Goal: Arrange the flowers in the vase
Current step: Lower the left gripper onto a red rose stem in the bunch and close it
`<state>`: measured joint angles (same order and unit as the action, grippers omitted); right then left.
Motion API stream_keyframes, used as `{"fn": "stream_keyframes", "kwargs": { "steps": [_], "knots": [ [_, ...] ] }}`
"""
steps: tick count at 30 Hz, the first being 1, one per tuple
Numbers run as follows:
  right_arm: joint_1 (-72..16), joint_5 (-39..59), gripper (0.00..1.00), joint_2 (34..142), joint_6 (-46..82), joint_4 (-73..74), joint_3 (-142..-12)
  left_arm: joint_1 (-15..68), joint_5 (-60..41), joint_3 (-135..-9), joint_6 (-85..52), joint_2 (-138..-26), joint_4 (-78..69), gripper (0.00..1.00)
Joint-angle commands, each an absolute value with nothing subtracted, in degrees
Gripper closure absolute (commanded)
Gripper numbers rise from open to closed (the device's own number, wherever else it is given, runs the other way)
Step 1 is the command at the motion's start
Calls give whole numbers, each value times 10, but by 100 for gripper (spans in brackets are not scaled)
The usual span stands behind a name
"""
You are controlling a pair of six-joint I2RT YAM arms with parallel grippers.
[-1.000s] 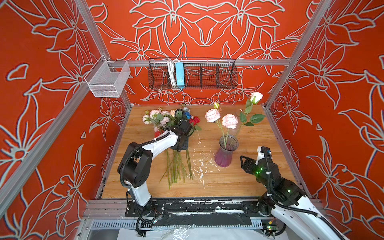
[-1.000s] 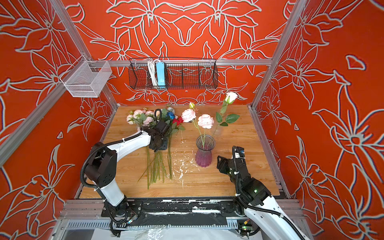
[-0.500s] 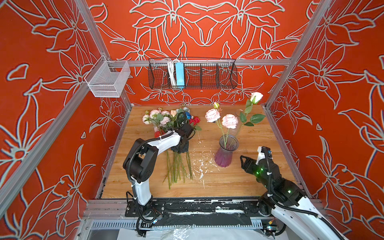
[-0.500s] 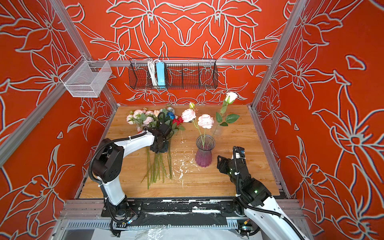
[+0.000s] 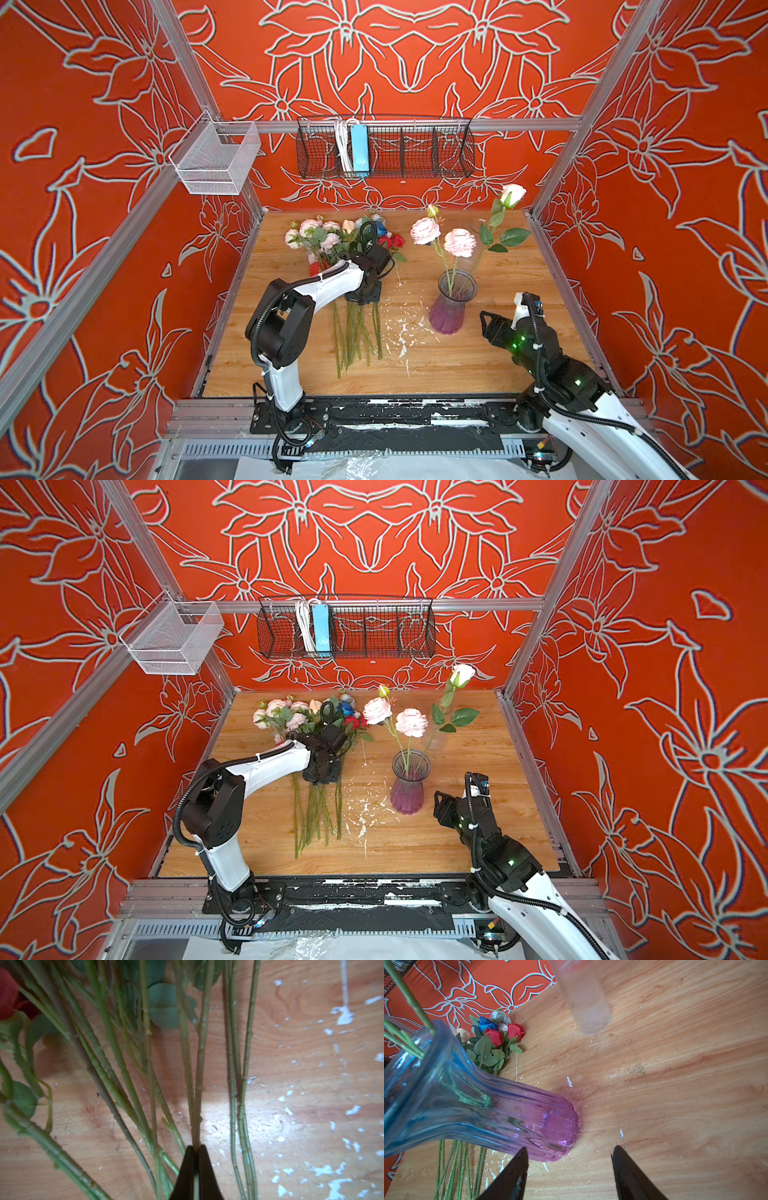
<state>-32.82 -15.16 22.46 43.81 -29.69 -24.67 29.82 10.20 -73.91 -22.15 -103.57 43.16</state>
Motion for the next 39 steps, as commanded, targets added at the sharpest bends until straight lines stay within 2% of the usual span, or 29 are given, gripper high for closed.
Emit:
{"fn": "stream_keyframes", "kwargs": {
  "steps": [1,14,16,17,18,21,24,29,36,39],
  "knots": [
    [-329,-154,35,223,450,-289,-245,306,91,-759,-228,-1006,456,96],
    [-329,-153,35,218,453,-288,-240,311,40,-747,-245,-999,420,91],
    [-329,-154,35,217,453,-292,-240,311,32,-745,-248,-1002,413,86],
    [-329,-155,34,217,453,-294,-241,311,32,-744,-249,-1002,411,79],
    [-329,-156,35,216,454,-297,-241,311,32,-744,-249,-1002,411,76],
    [-329,-157,35,210,454,-298,-239,311,32,-741,-250,-999,405,74],
    [-328,-161,35,205,456,-301,-237,311,37,-742,-248,-1003,403,64],
    [-329,-157,35,213,458,-295,-236,311,40,-746,-239,-1025,408,64],
    [-328,-152,34,218,459,-289,-234,311,61,-735,-228,-1052,419,75],
    [-328,-152,34,219,460,-290,-232,311,62,-718,-231,-1049,413,76]
  ]
}}
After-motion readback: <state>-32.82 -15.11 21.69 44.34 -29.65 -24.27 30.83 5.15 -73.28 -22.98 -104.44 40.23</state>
